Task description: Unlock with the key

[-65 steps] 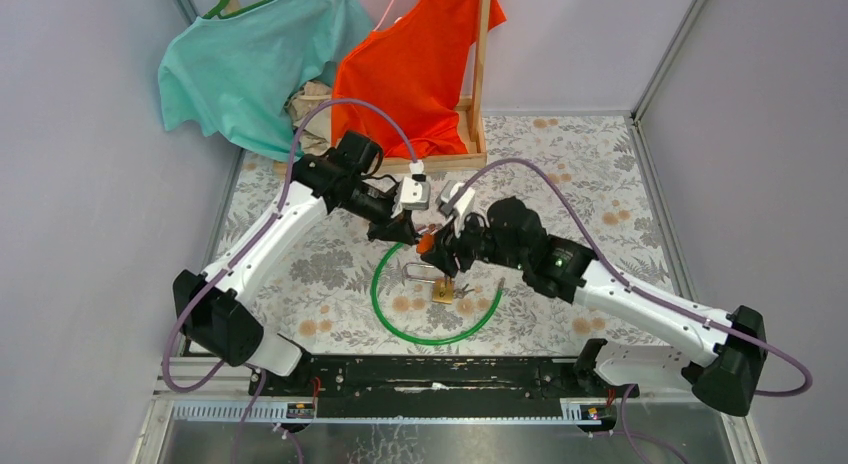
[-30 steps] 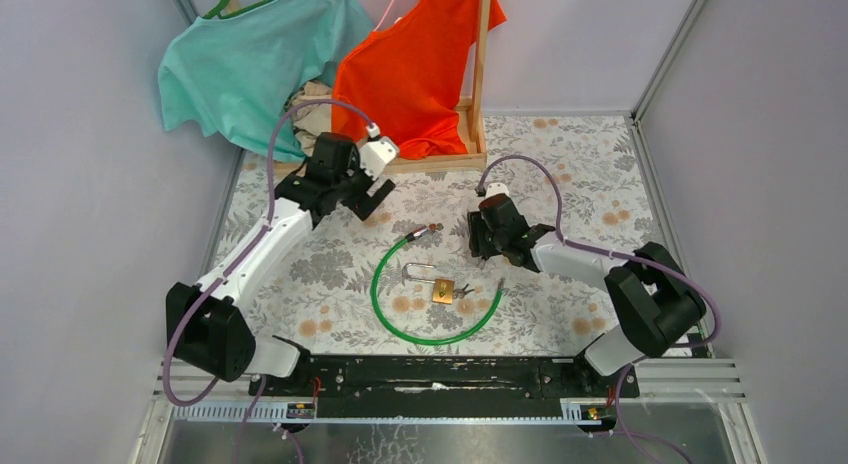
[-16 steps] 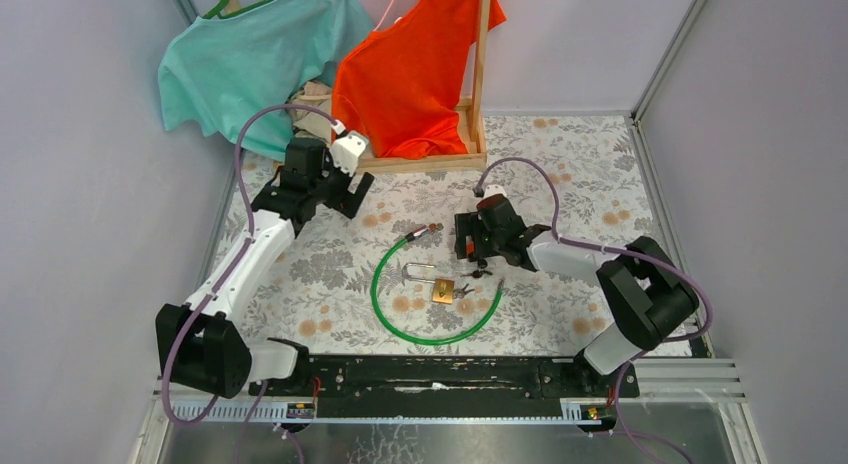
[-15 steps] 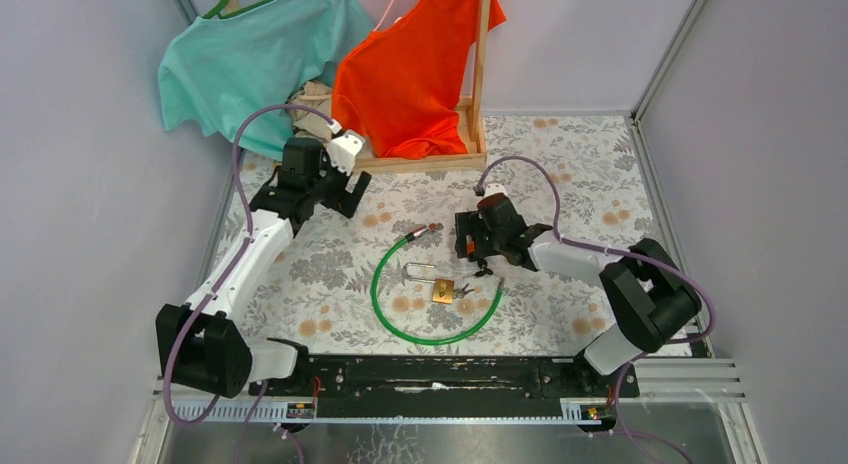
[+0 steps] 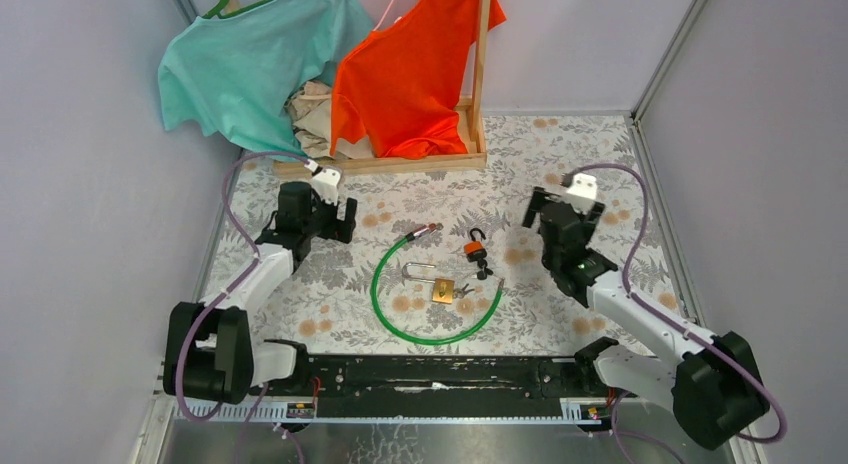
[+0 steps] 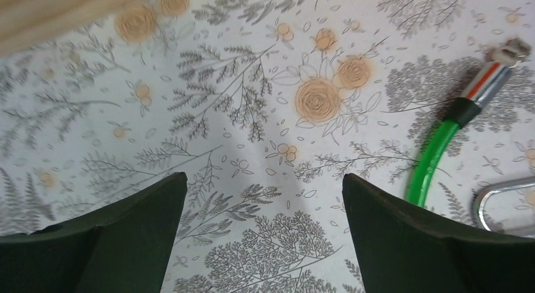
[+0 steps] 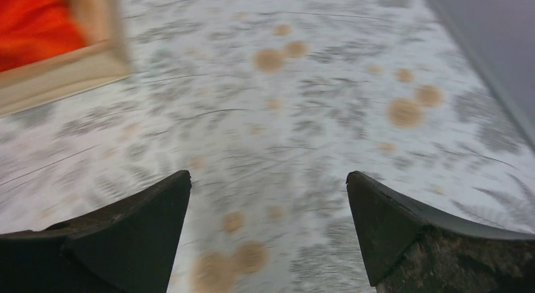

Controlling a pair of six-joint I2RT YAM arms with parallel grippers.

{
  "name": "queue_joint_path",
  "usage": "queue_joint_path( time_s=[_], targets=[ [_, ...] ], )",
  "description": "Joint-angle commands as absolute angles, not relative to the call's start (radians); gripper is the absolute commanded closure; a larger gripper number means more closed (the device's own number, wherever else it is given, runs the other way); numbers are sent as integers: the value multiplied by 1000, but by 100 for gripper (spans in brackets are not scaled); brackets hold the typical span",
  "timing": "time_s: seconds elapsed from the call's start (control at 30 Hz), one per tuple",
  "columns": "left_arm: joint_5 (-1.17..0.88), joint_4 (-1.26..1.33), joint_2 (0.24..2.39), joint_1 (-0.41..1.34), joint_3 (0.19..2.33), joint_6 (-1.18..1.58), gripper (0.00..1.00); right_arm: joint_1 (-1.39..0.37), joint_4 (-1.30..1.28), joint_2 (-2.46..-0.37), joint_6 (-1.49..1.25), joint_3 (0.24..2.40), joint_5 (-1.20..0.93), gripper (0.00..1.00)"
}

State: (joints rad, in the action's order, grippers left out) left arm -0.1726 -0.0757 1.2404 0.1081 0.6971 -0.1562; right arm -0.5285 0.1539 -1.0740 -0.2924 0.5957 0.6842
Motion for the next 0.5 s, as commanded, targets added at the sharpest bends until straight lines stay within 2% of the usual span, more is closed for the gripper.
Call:
queue_joint_path(
  time_s=[0.0,0.2,0.37,0.47],
  targets=[
    [-124,350,1287,91,567,-63,0,-383,324,-1016,-253,478,928,1],
    [-86,649,1407,85,459,-55,0,-202,463,-1013,-261,366,883,1],
    [-44,899,1468,83,371,-46,0,-109,710,-1138,-159,314,799,1],
    [-16,933,1472,81,356,-25,0,-78,881,-1229,-94,284,714,1]
  ],
)
